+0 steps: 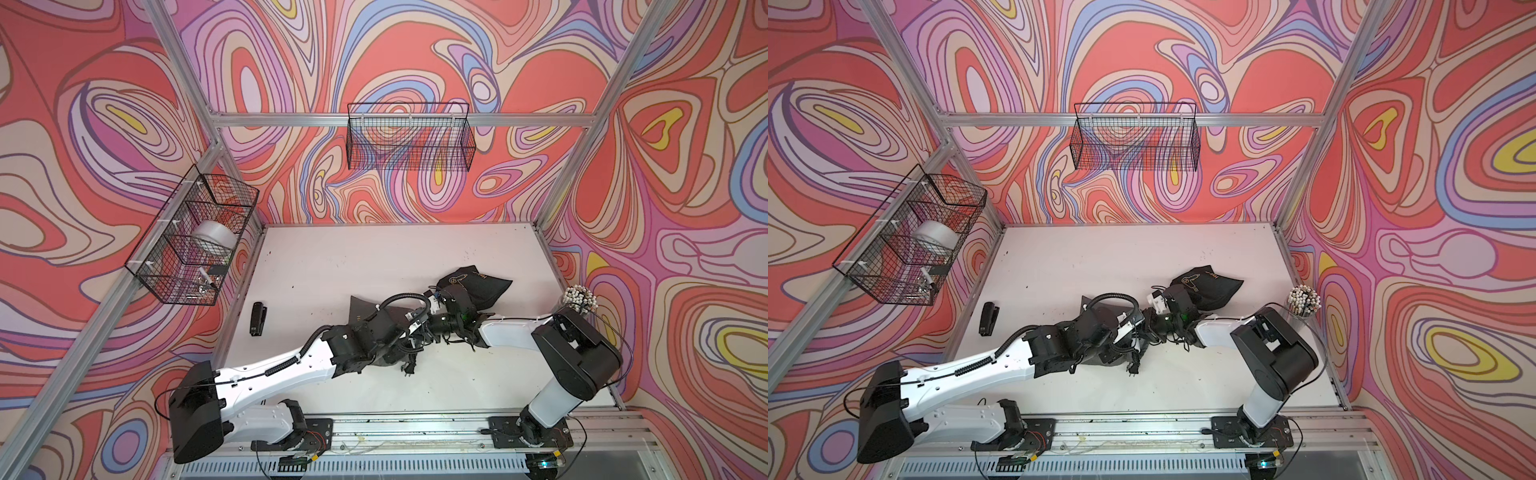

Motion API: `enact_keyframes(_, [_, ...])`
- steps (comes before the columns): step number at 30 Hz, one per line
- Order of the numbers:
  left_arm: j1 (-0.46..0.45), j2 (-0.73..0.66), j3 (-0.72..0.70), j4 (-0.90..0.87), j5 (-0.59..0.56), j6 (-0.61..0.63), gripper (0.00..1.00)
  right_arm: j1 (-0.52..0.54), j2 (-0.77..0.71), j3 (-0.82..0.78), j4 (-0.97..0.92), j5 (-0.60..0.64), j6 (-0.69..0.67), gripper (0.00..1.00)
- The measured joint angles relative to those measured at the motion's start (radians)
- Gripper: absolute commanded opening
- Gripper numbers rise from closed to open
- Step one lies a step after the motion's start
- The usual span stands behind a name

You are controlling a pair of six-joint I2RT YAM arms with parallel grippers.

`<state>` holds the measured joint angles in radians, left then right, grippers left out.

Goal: Pack away hair dryers
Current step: Place the hair dryer in the drawstring bag.

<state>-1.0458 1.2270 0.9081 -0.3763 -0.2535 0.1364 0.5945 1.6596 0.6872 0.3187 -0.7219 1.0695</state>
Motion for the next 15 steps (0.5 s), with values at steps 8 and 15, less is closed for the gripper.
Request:
enact_keyframes(8, [0.076, 0.058, 0.173, -0.046, 0.062, -0.034, 0.67, 0.024, -0.008, 0.0, -0.028, 0.05, -0.013, 0.0])
enact_keyframes(15, [0.102, 0.222, 0.29, -0.124, 0.157, -0.047, 0.49, 0.029, -0.008, 0.0, -0.043, 0.061, -0.019, 0.0])
